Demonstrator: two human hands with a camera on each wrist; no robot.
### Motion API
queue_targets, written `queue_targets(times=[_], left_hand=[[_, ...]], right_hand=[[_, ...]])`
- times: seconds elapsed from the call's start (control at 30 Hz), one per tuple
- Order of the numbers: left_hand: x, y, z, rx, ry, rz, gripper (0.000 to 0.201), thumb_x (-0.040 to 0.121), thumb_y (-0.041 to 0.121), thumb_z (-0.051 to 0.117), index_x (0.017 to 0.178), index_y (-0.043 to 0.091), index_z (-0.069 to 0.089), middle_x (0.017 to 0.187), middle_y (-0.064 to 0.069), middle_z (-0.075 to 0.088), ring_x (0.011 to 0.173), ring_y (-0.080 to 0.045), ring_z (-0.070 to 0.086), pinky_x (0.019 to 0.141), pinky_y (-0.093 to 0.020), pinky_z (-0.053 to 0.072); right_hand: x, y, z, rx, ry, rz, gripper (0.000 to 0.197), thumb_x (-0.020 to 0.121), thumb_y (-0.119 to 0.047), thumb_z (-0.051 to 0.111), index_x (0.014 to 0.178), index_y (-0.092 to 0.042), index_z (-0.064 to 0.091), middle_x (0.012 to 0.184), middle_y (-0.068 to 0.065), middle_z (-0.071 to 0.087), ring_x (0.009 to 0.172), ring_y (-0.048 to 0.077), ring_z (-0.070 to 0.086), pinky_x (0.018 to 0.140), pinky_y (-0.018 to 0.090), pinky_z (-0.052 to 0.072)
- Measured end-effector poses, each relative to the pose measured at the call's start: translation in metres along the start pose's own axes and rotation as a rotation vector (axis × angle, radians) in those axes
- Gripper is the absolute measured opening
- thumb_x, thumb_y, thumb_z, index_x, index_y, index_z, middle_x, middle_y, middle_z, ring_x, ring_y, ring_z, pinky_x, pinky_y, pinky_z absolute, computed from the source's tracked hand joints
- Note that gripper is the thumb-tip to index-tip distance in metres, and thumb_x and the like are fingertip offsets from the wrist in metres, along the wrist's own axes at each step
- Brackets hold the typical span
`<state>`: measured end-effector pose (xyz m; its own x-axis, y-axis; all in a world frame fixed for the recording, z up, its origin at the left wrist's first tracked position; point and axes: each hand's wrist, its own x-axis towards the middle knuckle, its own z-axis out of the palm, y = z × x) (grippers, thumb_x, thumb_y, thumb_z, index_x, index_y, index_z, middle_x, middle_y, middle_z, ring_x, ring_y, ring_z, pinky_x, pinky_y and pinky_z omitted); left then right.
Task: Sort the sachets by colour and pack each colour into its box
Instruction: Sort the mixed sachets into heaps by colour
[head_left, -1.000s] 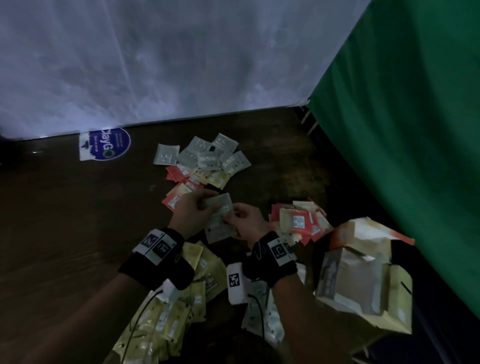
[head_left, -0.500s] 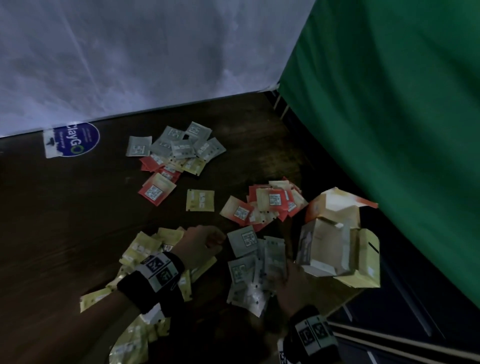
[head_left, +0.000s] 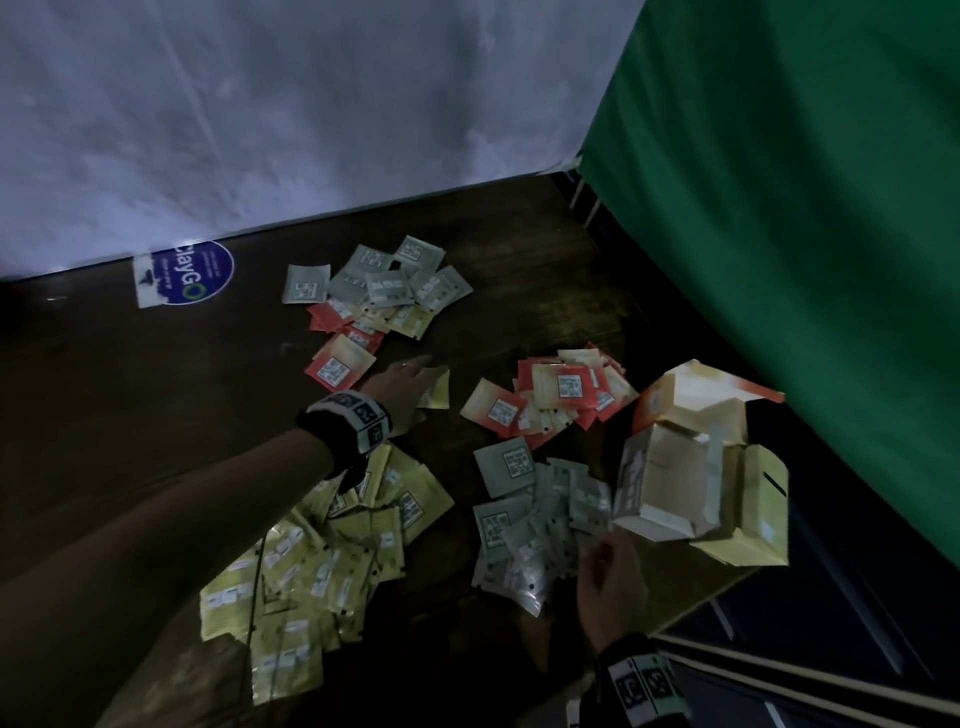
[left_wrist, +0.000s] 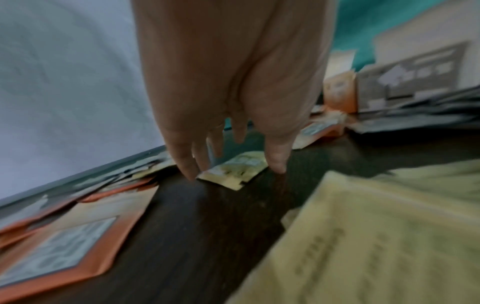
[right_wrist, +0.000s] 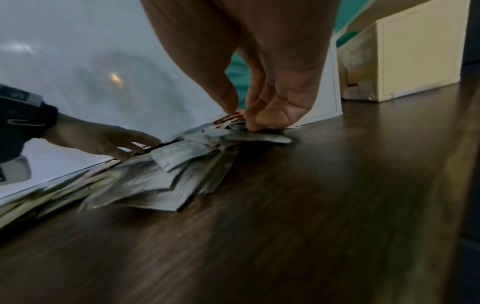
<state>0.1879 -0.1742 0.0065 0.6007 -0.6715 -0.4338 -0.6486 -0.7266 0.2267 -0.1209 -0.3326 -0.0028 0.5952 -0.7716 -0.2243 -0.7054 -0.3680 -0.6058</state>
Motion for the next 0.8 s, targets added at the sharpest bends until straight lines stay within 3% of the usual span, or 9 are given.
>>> queue_targets(times=[0.1,0.17,0.3,0.37,0.43,0.53,0.63,0.73,0.8], left_hand=[[0.006,0.008,-0.008,-0.010,0.001,-0.106,0.080,0.085,0.034,0.066,0.148,0.021,0.019,0.153,-0.007,0.024,0.137,-0.031,0.028,0.105,-0.045,0.037],[0.007,0.010,-0.011,0.029,-0.004,-0.138,0.074,0.084,0.038,0.066,0.144,0.018,0.027,0.147,-0.009,0.030,0.134,-0.031,0.031,0.103,-0.044,0.036],[0.001,0.016,-0.011,0.229,0.006,-0.083,0.062,0.091,0.040,0.054,0.138,0.007,0.033,0.143,-0.015,0.033,0.128,-0.034,0.033,0.102,-0.043,0.037],[-0.004,0.024,-0.012,0.310,-0.001,-0.065,0.054,0.094,0.036,0.048,0.134,0.001,0.037,0.137,-0.016,0.039,0.122,-0.033,0.038,0.098,-0.038,0.036],[-0.007,0.032,-0.016,0.360,-0.038,-0.045,0.046,0.097,0.028,0.041,0.132,-0.001,0.040,0.132,-0.016,0.042,0.117,-0.033,0.042,0.096,-0.037,0.036],[-0.013,0.036,-0.024,0.518,-0.061,-0.001,0.036,0.100,0.015,0.033,0.132,0.003,0.042,0.133,-0.018,0.042,0.115,-0.037,0.048,0.093,-0.041,0.045],[-0.023,0.032,-0.023,0.469,-0.100,-0.012,0.031,0.099,0.014,0.036,0.124,0.008,0.053,0.127,-0.013,0.049,0.113,-0.033,0.054,0.084,-0.038,0.046],[-0.046,0.019,-0.026,0.427,-0.246,-0.008,0.031,0.093,0.029,0.049,0.118,0.015,0.059,0.121,-0.007,0.056,0.104,-0.027,0.059,0.081,-0.034,0.049],[-0.056,0.001,-0.028,0.273,-0.348,0.011,0.050,0.088,0.044,0.056,0.130,0.018,0.051,0.128,-0.004,0.052,0.111,-0.024,0.056,0.089,-0.034,0.049]], right_hand=[[-0.002,0.005,0.002,0.003,-0.007,-0.052,0.013,0.085,-0.007,0.065,0.095,-0.007,0.058,0.090,0.016,0.064,0.083,0.033,0.062,0.073,0.030,0.041],[-0.002,0.007,0.004,0.007,0.000,-0.003,0.014,0.088,-0.014,0.063,0.088,-0.015,0.049,0.092,0.020,0.065,0.087,0.035,0.062,0.074,0.032,0.042],[-0.002,0.006,0.002,0.070,0.002,0.190,0.018,0.097,-0.020,0.048,0.088,-0.006,0.044,0.101,0.029,0.062,0.095,0.042,0.058,0.075,0.038,0.040],[-0.001,0.007,0.001,0.076,-0.025,0.227,0.026,0.098,-0.024,0.044,0.093,0.001,0.047,0.103,0.030,0.061,0.097,0.045,0.058,0.071,0.037,0.036],[0.001,0.008,0.002,0.052,-0.053,0.225,0.026,0.099,-0.028,0.041,0.093,-0.003,0.045,0.103,0.029,0.062,0.097,0.045,0.058,0.070,0.037,0.036],[0.003,0.008,0.004,0.004,-0.076,0.233,0.028,0.100,-0.031,0.038,0.094,-0.005,0.046,0.104,0.028,0.062,0.098,0.044,0.058,0.070,0.036,0.036],[0.004,0.007,0.006,-0.022,-0.083,0.250,0.036,0.100,-0.035,0.037,0.103,-0.001,0.049,0.105,0.027,0.061,0.100,0.043,0.058,0.075,0.039,0.040],[0.005,0.005,0.005,-0.045,-0.091,0.244,0.032,0.099,-0.034,0.038,0.097,-0.003,0.046,0.103,0.028,0.060,0.097,0.043,0.057,0.075,0.039,0.040],[0.005,-0.002,0.000,-0.055,-0.075,0.219,0.026,0.098,-0.030,0.043,0.091,-0.006,0.044,0.099,0.028,0.060,0.094,0.043,0.058,0.072,0.037,0.039]])
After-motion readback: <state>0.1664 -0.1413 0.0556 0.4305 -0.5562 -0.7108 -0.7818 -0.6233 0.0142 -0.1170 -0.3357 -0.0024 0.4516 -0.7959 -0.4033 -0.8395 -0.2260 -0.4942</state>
